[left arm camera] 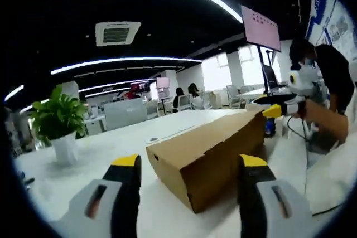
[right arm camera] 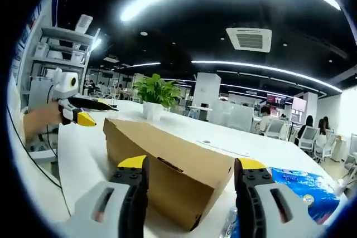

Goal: Operate the shoe box by opening the lid, removing the specified soft item, and placing it in the target area until the item is outside and the box remains undamaged.

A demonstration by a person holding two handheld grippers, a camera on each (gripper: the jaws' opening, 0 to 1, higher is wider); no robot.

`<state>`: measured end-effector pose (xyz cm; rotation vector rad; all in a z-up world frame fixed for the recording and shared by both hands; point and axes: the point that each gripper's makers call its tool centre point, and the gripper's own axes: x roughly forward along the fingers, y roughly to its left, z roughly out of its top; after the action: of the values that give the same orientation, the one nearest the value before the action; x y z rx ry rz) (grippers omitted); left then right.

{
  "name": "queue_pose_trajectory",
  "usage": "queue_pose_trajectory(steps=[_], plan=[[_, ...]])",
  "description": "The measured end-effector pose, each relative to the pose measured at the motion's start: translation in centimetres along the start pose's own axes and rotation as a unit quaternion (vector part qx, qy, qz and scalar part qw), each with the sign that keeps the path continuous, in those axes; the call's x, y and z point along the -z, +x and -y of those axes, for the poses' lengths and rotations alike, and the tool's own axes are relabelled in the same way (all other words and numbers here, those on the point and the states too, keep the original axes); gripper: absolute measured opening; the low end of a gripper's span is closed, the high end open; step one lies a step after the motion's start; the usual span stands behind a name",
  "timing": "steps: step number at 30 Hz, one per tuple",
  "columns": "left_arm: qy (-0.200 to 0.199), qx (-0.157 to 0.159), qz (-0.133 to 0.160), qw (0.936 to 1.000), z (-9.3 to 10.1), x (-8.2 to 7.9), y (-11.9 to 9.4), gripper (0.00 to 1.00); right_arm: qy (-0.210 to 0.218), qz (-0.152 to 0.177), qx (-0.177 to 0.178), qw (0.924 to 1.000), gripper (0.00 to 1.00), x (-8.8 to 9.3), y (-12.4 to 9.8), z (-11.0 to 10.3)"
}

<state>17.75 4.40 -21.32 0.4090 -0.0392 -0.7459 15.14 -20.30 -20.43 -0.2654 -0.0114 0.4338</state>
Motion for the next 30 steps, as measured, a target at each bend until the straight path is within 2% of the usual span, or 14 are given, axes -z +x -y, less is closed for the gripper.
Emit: queue_pose_trajectory(steps=[4, 6, 7, 10, 11, 14, 15, 17, 18, 19, 20, 24, 27, 30], plan=[[0.008, 0.016, 0.019, 0.9997, 0.6, -0.6, -0.2, 0.71, -0.080, 0.022, -0.026, 0.9962, 0.63, -1.0, -0.3, -0.7], [0.077, 0.030, 0.031, 0.9961, 0.9, -1.3, -0.4, 0.74, -0.121, 0.019, -0.028, 0.9921, 0.64, -1.0, -0.4, -1.0], [0.119, 0.032, 0.039, 0.9916, 1.1, -1.7, -0.5, 0.74, -0.162, 0.016, -0.036, 0.9860, 0.64, -0.9, -0.5, -1.3], [0.155, 0.044, 0.031, 0.9864, 1.6, -1.4, -0.9, 0.73, -0.263, 0.013, -0.057, 0.9630, 0.64, -1.0, -0.9, -2.3], [0.188, 0.045, 0.024, 0.9809, 1.7, -1.4, -1.0, 0.73, -0.289, 0.021, -0.059, 0.9554, 0.63, -1.5, -1.1, -2.5], [0.248, 0.028, 0.004, 0.9682, 1.5, -1.4, -1.2, 0.69, -0.342, 0.021, -0.049, 0.9383, 0.63, -2.4, -1.9, -2.1], [0.250, 0.025, 0.001, 0.9678, 1.4, -1.5, -1.2, 0.69, -0.359, 0.017, -0.046, 0.9321, 0.63, -2.5, -2.2, -1.9], [0.257, 0.017, -0.010, 0.9663, 1.1, -1.5, -1.2, 0.78, -0.381, 0.006, -0.043, 0.9237, 0.63, -2.5, -2.5, -1.7], [0.273, 0.018, -0.016, 0.9617, 1.1, -1.4, -1.2, 0.79, -0.389, 0.006, -0.040, 0.9202, 0.63, -2.6, -2.5, -1.7], [0.303, 0.031, -0.028, 0.9520, 1.5, -1.0, -1.2, 0.76, -0.396, 0.003, -0.041, 0.9174, 0.62, -2.5, -2.6, -1.7], [0.318, 0.034, -0.033, 0.9471, 1.8, -0.8, -1.2, 0.74, -0.397, 0.004, -0.045, 0.9167, 0.62, -2.5, -2.6, -1.9], [0.317, 0.043, -0.026, 0.9471, 2.4, -0.8, -0.9, 0.71, -0.401, 0.002, -0.043, 0.9149, 0.62, -2.0, -2.4, -2.0], [0.333, 0.032, -0.019, 0.9421, 2.3, -0.9, -0.5, 0.67, -0.400, 0.003, -0.042, 0.9153, 0.59, -1.7, -2.5, -1.9], [0.306, 0.034, -0.010, 0.9514, 2.0, -0.6, -0.1, 0.69, -0.400, -0.006, -0.038, 0.9156, 0.60, -1.0, -2.5, -1.2]])
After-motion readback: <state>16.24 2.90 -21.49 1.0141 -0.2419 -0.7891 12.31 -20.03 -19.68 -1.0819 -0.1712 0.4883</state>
